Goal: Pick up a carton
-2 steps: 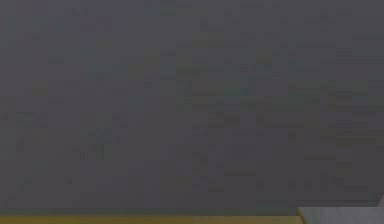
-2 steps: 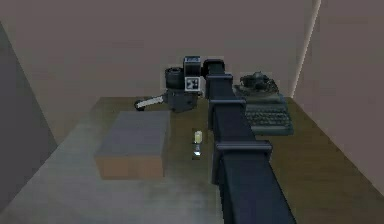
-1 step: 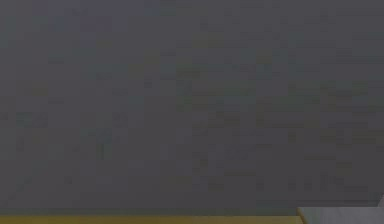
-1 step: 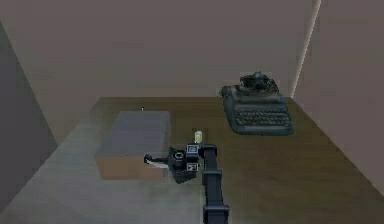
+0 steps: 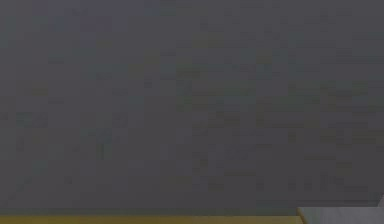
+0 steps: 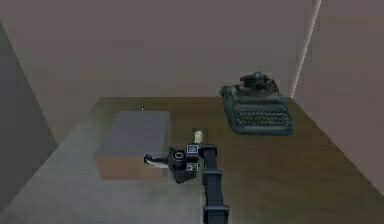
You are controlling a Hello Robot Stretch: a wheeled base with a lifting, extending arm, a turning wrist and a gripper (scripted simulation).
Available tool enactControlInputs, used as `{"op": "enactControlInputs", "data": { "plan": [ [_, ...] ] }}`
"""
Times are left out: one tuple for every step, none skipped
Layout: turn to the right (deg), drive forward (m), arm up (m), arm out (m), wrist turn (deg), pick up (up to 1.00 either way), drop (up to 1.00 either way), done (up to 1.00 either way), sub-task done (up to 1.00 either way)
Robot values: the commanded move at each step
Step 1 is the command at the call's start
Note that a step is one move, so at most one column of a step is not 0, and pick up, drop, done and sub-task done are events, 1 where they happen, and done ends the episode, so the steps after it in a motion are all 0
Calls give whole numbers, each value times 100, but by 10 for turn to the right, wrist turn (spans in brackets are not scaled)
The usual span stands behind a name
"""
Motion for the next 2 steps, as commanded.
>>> {"op": "enactControlInputs", "data": {
  "plan": [
    [0, 0, 10, 0, 0, 0, 0, 0, 0],
    [0, 0, 0, 0, 0, 0, 0, 100, 0]
  ]
}}
